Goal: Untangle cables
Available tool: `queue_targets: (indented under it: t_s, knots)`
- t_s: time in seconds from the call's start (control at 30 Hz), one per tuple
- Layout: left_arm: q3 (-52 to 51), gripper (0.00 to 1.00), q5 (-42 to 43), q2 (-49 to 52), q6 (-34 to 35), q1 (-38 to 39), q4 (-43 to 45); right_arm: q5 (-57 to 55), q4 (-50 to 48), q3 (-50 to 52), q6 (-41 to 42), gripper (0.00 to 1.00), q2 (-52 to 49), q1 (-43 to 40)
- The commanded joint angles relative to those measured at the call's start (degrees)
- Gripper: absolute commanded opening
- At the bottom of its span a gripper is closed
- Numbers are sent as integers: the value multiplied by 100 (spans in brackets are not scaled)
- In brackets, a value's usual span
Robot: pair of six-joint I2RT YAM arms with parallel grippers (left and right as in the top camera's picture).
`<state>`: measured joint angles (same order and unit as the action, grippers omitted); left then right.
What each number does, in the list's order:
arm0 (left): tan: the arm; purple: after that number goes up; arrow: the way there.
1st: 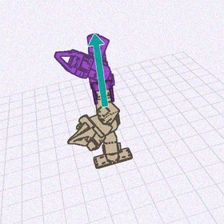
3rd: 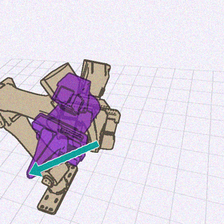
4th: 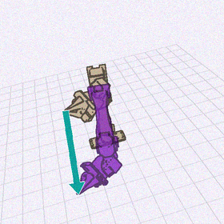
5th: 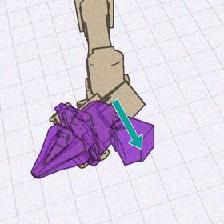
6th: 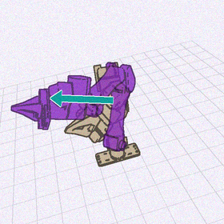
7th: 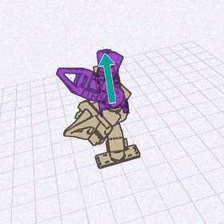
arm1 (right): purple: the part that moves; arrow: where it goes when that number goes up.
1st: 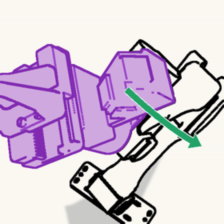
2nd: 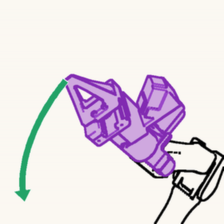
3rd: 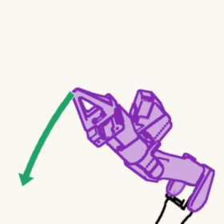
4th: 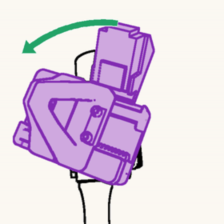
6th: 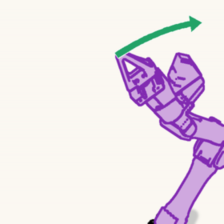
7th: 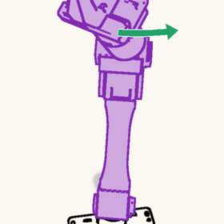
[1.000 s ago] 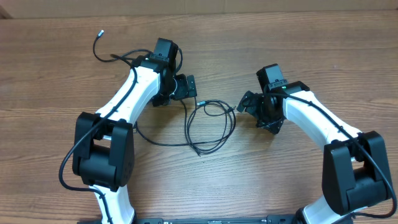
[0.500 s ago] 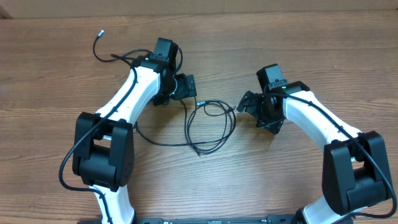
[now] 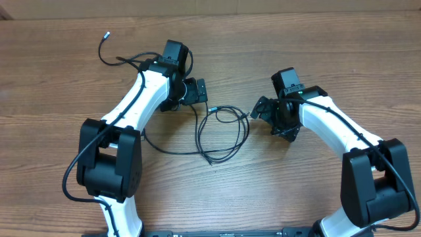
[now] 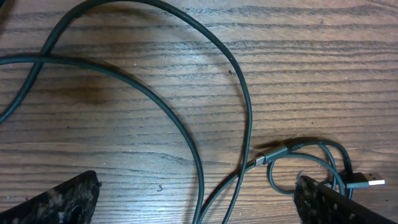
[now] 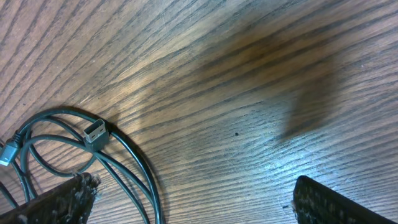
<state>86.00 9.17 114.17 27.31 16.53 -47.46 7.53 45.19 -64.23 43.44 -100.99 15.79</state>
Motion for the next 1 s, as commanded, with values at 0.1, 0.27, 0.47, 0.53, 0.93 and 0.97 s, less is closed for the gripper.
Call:
queue_targets:
  t_s: [0.1, 0.27, 0.47, 0.53, 0.93, 0.97]
  knots:
    - [72, 100, -83, -103, 15, 76, 17, 7, -7, -98, -42, 100, 103, -17]
    - [72, 100, -83, -103, 15, 81, 20, 7, -7, -98, -42, 100, 103, -17]
    - [72, 98, -57, -103, 61, 131, 17, 7, -7, -98, -42, 100, 103, -17]
    - [72, 99, -57, -103, 63, 205, 22, 7, -7, -98, -42, 100, 103, -17]
    - [72, 4, -59, -103, 61, 450, 57, 7, -7, -98, -42, 100, 103, -17]
    - [72, 5, -59, -103, 61, 450, 57, 7, -7, -98, -42, 100, 103, -17]
